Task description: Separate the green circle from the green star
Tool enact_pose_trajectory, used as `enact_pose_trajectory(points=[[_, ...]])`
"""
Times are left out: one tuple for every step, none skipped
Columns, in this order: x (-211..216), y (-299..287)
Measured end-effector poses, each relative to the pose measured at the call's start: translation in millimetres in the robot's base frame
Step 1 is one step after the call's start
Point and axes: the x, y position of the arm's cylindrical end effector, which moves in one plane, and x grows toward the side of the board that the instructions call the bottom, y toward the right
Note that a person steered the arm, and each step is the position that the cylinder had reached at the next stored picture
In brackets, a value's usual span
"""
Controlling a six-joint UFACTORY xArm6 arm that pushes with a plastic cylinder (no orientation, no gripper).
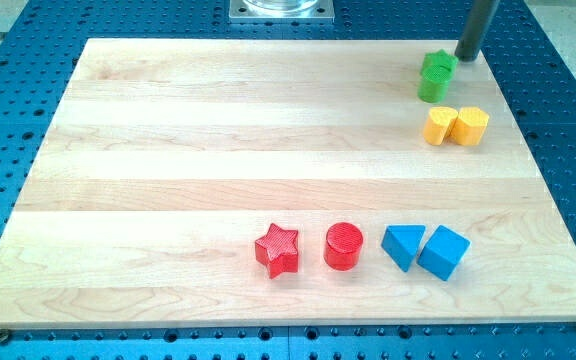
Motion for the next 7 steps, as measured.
enact_pose_trajectory(points=[[44, -26], [66, -77], [66, -66], [77, -57], [83, -85], [79, -96], [82, -128]])
